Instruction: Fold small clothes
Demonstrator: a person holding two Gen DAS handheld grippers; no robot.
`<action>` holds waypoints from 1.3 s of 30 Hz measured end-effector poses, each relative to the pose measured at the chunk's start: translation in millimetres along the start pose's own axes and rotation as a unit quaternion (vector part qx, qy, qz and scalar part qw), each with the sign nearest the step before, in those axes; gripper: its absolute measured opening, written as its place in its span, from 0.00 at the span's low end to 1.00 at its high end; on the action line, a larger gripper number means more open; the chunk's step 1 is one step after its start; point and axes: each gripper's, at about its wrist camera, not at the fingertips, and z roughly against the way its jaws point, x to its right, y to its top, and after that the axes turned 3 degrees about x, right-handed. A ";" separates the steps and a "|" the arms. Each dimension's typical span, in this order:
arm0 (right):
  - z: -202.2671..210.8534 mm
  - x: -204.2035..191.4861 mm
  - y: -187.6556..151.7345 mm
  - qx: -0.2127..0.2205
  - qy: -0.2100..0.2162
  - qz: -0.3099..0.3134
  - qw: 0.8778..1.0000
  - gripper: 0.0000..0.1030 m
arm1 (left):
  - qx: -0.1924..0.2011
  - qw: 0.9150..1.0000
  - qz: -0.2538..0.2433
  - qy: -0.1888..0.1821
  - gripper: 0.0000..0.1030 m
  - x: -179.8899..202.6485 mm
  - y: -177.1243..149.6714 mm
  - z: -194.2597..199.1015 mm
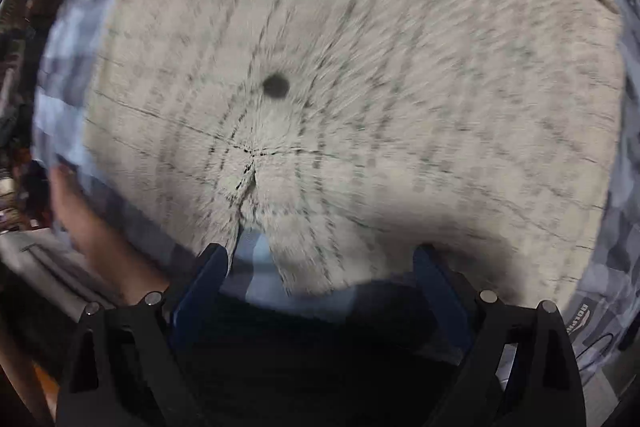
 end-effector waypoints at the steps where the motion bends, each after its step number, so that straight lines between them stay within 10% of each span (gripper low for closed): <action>1: -11.8 -4.8 3.2 -0.005 -0.005 -0.006 1.000 0.89 | 0.001 1.000 0.014 -0.007 0.99 -4.7 1.6 -0.8; 5: -44.8 -15.8 12.8 0.000 -0.015 -0.012 1.000 0.81 | -0.002 0.999 0.038 -0.016 0.99 -14.8 2.3 -5.6; 7: -43.7 -14.7 13.0 0.003 -0.008 -0.011 1.000 0.37 | -0.006 0.999 0.045 -0.019 0.99 -17.5 2.7 -7.2; 9: -36.5 -14.4 13.7 -0.003 0.034 -0.008 0.999 0.15 | -0.009 0.998 0.052 -0.025 0.99 -19.0 2.9 -8.5; 13: -20.8 4.5 10.2 0.018 0.114 -0.048 0.992 0.11 | -0.011 0.996 0.074 -0.043 0.99 -24.0 6.0 -9.6; 17: -10.7 3.7 0.3 0.022 0.241 -0.075 0.967 0.11 | -0.008 0.996 0.081 -0.043 0.99 -27.2 6.6 -8.5; 21: -27.7 2.3 -6.7 -0.044 0.318 -0.130 0.938 0.63 | -0.011 0.995 0.090 -0.041 0.99 -31.3 5.0 -10.1; 24: 3.5 19.2 -9.0 0.016 0.335 -0.139 0.932 0.63 | -0.013 0.995 0.093 -0.040 0.99 -31.9 4.8 -11.1; 29: 35.7 50.5 -17.9 0.131 0.136 -0.162 0.969 0.88 | -0.013 0.995 0.088 -0.038 0.99 -29.7 6.5 -14.3; 35: -57.6 37.9 -2.4 0.041 0.122 -0.177 0.976 0.88 | -0.021 0.997 0.074 -0.027 0.99 -23.8 5.6 -20.2; 39: -99.4 11.0 7.9 -0.010 0.040 -0.133 0.990 0.88 | -0.024 0.997 0.072 -0.023 0.99 -23.3 5.0 -22.1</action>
